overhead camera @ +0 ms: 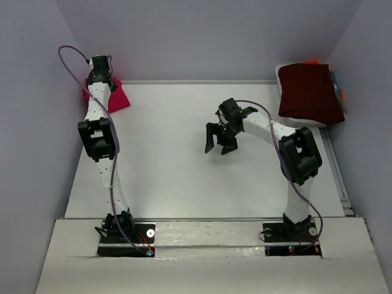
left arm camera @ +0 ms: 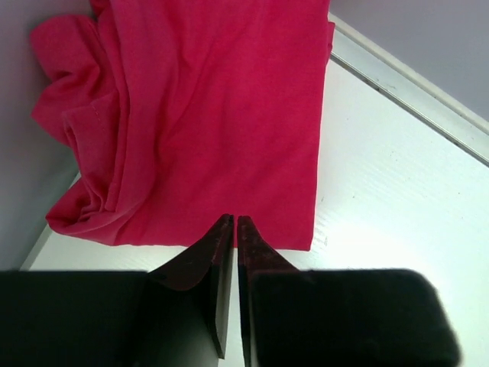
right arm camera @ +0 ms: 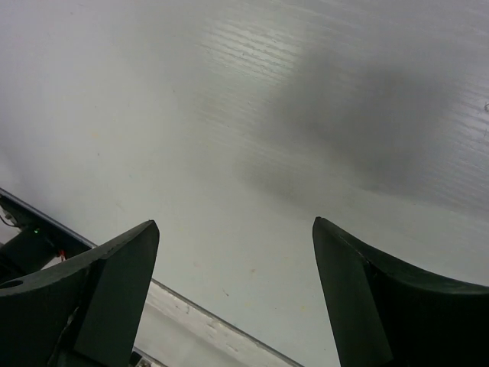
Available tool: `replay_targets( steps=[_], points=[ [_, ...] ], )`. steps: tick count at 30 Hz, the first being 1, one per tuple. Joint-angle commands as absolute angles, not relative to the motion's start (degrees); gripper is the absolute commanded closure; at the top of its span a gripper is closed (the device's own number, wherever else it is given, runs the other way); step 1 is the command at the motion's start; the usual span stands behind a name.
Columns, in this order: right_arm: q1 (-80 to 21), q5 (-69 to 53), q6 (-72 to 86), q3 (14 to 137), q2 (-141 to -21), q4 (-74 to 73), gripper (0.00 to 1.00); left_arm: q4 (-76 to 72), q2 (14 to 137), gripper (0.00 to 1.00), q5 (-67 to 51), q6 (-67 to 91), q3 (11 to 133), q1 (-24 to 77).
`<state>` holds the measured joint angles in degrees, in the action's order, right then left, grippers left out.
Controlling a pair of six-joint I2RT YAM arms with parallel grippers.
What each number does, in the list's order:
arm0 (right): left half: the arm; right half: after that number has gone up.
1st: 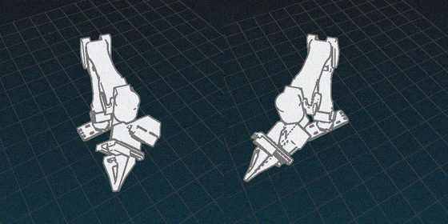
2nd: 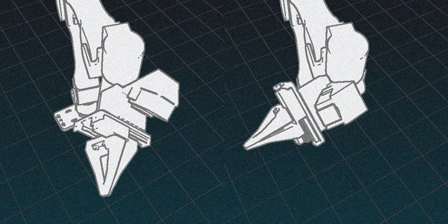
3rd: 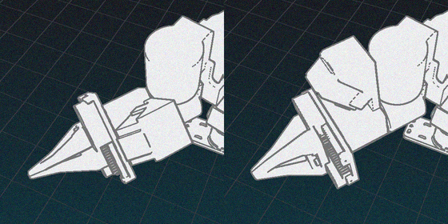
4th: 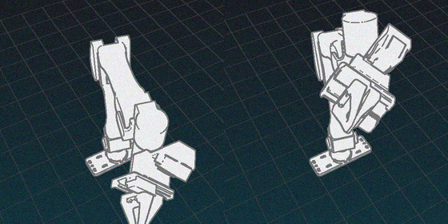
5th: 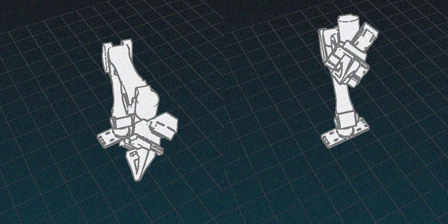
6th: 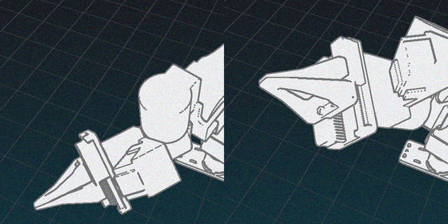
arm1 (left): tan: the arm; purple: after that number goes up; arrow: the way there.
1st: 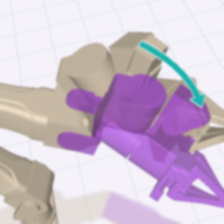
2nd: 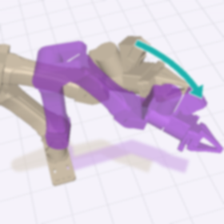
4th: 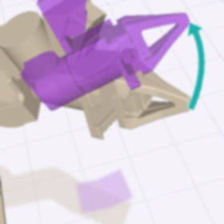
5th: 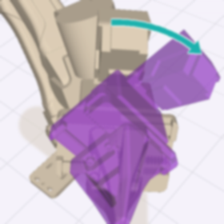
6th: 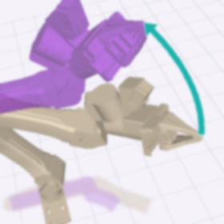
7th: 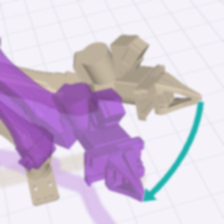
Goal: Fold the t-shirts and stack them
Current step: Smooth out wrinkles on the folded tshirt
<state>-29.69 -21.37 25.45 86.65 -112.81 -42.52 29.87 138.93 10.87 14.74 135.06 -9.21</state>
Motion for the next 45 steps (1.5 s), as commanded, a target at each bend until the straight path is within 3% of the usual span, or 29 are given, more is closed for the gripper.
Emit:
replay_targets(
  steps=[1,7,25,45],
  points=[
    [-29.6,-22.7,25.8,85.2,-112.0,-39.1,0.13,28.7,138.5,0.85,6.9,15.9,134.3,-10.0],
    [-29.6,-23.6,26.7,83.9,-112.1,-37.4,0.13,32.2,142.2,0.94,4.2,17.5,137.5,-11.1],
    [-29.6,-24.3,25.8,85.7,-113.6,-38.1,0.13,37.3,146.9,0.94,13.7,19.4,137.2,-9.9],
    [-29.6,-24.5,25.8,82.2,-111.6,-36.7,0.13,41.3,142.7,0.94,22.1,17.7,129.2,-5.3]
  ],
)
